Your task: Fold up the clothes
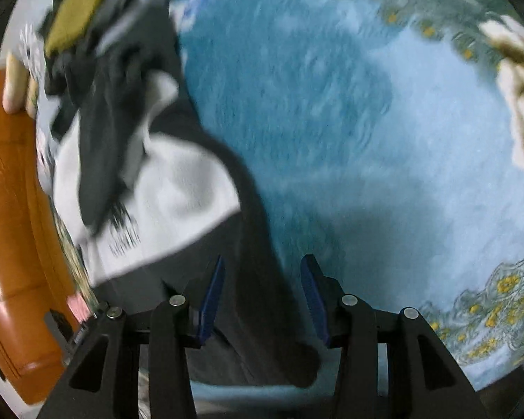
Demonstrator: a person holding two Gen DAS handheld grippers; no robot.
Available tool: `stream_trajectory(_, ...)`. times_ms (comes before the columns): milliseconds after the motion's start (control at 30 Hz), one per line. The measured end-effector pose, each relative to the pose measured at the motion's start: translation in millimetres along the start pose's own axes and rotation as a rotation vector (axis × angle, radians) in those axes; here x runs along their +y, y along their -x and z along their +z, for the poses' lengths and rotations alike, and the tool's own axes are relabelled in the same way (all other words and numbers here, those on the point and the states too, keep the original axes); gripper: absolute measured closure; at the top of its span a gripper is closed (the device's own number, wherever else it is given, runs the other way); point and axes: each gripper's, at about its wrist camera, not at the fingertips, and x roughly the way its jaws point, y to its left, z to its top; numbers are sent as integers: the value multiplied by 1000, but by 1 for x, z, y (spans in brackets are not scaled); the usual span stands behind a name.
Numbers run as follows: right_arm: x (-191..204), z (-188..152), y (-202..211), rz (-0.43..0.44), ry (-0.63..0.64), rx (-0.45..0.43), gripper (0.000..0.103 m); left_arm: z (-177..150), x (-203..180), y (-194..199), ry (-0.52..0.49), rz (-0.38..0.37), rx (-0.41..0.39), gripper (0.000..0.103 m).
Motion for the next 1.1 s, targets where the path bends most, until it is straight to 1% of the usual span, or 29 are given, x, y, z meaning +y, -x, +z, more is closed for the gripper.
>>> stream_trajectory(100, 11, -8, -13, -68, 68, 75, 57, -16, 5, -4, 20, -80, 23, 45)
stream_trajectory(167, 18, -14, -19, -115, 110, 116, 57, -25, 6, -7, 33, -115, 29, 45)
stream_trajectory(233, 20, -21, -19, -126, 132, 131, 57, -33, 5, -8, 35, -150, 40, 47)
stream_trajectory(300, 22, -28, -20, -138, 155, 147, 63, -41, 1, -8, 25, -185, 58, 47)
stream_trajectory(333, 23, -31, -20, -143, 166, 155, 69, -45, -1, -8, 18, -198, 68, 47)
stream_trajectory(367, 24, -35, -20, -149, 177, 162, 75, -48, -2, -9, 13, -206, 77, 49)
stream_trajectory(400, 25, -38, -20, -155, 189, 170, 77, -51, -3, -11, 9, -210, 88, 56)
stream_trajectory(433, 26, -41, -20, -160, 200, 178, 82, -57, -4, -13, 8, -211, 98, 60)
stream_trajectory(467, 27, -45, -20, -166, 211, 186, 89, -58, -3, -13, 17, -210, 99, 71)
stream_trajectory(500, 28, -48, -20, -167, 221, 189, 91, -60, -2, -14, 27, -209, 99, 88)
stream_trajectory(533, 29, -50, -12, -136, 220, 161, 93, -60, -2, -12, 35, -211, 96, 93)
stream_trajectory(600, 30, -53, 3, -70, 217, 104, 94, -54, -9, 11, 30, -252, 44, 95)
stream_trajectory(667, 30, -58, 24, 46, 210, 37, 94, -47, -17, 35, 24, -292, -9, 95)
stream_trajectory(733, 32, -68, 47, 136, 233, -21, 94, -41, -24, 59, 19, -331, -62, 96)
stream_trajectory(833, 37, -78, 83, 221, 266, -106, 95, -31, -34, 95, 9, -390, -139, 96)
stream_trajectory(900, 35, -89, 105, 262, 276, -153, 95, -28, -37, 117, -25, -410, -146, 96)
stream_trajectory(967, 22, -103, 127, 300, 279, -187, 95, -40, -36, 131, -32, -435, -115, 96)
stream_trajectory(1033, 18, -119, 133, 336, 280, -201, 95, -54, -37, 138, -32, -461, -83, 96)
stream_trajectory(1100, 15, -132, 134, 375, 272, -207, 95, -52, -31, 139, -7, -471, -71, 96)
